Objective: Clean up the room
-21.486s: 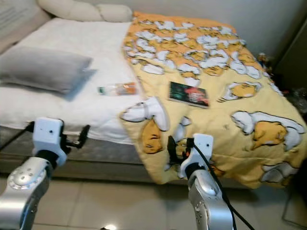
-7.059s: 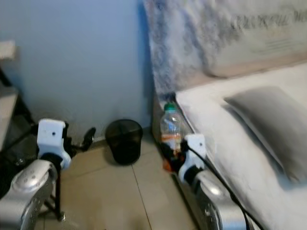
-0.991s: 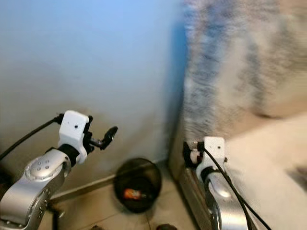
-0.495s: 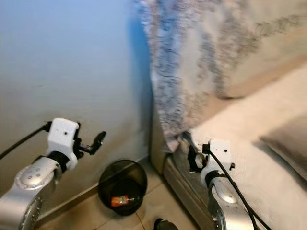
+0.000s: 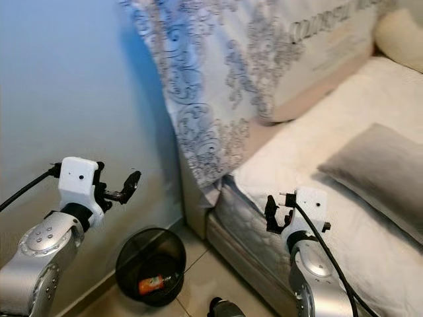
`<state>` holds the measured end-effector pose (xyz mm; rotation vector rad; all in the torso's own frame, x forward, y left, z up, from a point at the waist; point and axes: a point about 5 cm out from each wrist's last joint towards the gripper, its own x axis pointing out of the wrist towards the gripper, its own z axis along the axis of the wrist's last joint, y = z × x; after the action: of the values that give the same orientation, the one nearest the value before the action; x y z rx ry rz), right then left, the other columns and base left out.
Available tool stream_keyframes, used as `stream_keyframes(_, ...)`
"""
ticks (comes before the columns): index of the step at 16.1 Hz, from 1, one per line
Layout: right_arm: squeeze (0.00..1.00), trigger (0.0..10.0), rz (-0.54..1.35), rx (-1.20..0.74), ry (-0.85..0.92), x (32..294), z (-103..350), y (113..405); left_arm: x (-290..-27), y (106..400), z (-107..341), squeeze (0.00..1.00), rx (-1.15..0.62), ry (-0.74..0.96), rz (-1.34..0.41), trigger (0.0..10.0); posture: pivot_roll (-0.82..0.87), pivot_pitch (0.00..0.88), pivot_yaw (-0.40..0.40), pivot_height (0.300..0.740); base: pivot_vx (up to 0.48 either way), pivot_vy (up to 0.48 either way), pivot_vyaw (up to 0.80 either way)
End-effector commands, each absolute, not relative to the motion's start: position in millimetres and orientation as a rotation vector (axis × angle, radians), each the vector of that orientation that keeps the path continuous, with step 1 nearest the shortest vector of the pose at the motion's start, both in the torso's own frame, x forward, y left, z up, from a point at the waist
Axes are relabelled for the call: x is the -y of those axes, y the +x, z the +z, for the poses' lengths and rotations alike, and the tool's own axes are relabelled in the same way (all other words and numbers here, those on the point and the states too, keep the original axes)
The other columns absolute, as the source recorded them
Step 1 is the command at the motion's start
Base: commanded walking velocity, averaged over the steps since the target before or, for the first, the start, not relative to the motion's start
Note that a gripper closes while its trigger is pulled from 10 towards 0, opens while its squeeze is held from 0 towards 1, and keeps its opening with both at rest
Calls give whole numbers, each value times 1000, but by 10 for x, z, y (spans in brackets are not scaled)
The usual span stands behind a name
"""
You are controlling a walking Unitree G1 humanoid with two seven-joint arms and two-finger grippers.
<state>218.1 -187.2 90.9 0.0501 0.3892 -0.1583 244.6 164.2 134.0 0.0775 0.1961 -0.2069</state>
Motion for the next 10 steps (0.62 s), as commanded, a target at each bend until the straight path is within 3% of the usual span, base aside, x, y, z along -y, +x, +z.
stream_keyframes(1,0,10000,-145,-382,52,1853,910,2193,-1628,2482,1363,0,-184,74,-212,10000,11,0,28,740,0,0,-731)
stream_keyframes(10,0,10000,-122,-474,56,1824,790,2191,-1639,2520,1404,0,-134,78,-212,10000,14,0,25,740,0,0,-732)
